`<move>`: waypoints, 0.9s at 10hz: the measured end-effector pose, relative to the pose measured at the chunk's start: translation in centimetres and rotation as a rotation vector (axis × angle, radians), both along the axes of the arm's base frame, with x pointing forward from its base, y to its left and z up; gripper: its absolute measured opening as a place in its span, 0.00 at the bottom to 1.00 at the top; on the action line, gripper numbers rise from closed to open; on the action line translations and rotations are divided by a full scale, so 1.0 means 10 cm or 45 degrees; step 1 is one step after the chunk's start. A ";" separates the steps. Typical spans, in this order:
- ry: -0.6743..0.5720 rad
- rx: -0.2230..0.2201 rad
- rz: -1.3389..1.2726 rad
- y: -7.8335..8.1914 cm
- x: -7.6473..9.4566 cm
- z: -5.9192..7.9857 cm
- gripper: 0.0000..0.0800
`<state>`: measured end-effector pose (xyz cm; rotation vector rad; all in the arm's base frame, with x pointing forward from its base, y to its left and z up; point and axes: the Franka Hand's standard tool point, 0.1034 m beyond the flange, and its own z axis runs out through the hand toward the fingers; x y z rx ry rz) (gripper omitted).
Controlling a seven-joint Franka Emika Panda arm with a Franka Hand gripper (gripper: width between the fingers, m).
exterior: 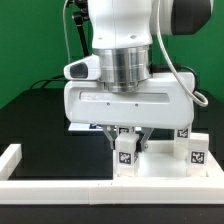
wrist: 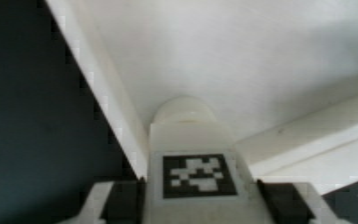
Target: Assemble square table
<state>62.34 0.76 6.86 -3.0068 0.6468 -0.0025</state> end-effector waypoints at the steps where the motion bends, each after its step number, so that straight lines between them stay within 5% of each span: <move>1: 0.012 -0.002 -0.192 -0.02 0.00 -0.01 0.36; 4: 0.016 0.005 -0.810 0.03 0.00 -0.02 0.36; 9: 0.052 0.119 -1.598 0.09 0.03 -0.04 0.36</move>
Offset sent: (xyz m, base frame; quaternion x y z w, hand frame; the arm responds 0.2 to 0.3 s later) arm -0.0176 -0.0058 -0.0082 -0.0437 0.0531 0.3590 0.9308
